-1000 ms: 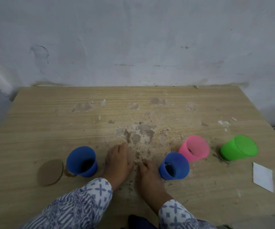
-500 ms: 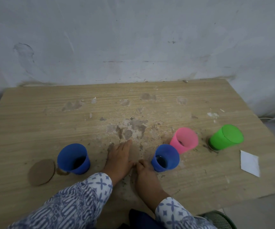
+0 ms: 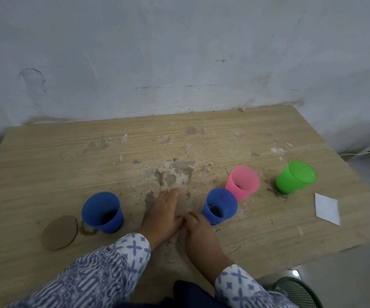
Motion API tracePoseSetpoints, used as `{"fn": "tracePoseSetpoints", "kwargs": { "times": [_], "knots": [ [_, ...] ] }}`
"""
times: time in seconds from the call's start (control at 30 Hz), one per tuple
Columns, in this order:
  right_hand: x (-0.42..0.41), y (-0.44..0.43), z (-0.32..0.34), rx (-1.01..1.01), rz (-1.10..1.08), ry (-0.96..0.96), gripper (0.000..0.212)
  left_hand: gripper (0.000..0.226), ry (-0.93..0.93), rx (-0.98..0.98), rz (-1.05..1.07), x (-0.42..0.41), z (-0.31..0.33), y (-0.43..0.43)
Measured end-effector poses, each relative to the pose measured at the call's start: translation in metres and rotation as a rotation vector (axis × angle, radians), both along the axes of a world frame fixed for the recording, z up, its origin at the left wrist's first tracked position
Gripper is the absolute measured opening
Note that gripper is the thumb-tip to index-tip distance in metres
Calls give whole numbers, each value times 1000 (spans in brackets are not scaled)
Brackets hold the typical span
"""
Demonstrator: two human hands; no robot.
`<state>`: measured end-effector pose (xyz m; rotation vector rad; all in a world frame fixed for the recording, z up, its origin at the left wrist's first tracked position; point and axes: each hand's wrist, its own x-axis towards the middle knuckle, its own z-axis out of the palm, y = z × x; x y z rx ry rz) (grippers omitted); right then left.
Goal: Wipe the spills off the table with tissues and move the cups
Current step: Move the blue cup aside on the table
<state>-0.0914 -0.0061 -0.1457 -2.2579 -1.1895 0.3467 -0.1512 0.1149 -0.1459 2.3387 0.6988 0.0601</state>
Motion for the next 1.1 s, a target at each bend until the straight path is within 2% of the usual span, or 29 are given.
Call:
{"fn": "tracePoseSetpoints", "kwargs": {
  "times": [0.17,0.37,0.43,0.63,0.83,1.0,1.1],
  "knots": [
    [-8,-16,29,159,-117,-39,30,75,-87,-120,-62,4,12,-12],
    [6,-39,66,403,-289,-176,32,100,-138,-223,-97,20,20,-25],
    [16,-46,67,430,-375,-182,32,104,-151,-274,-93,26,22,-29],
    [40,-59,40,307,-483,130,57,105,-191,-414,-63,41,23,-41],
    [53,-58,29,284,-415,354,62,84,-262,-474,-17,45,24,-54],
    [64,-57,33,276,-315,352,61,73,-301,-532,53,47,26,-58],
    [67,-51,36,274,-254,338,58,62,-320,-494,105,44,30,-56]
  ]
}}
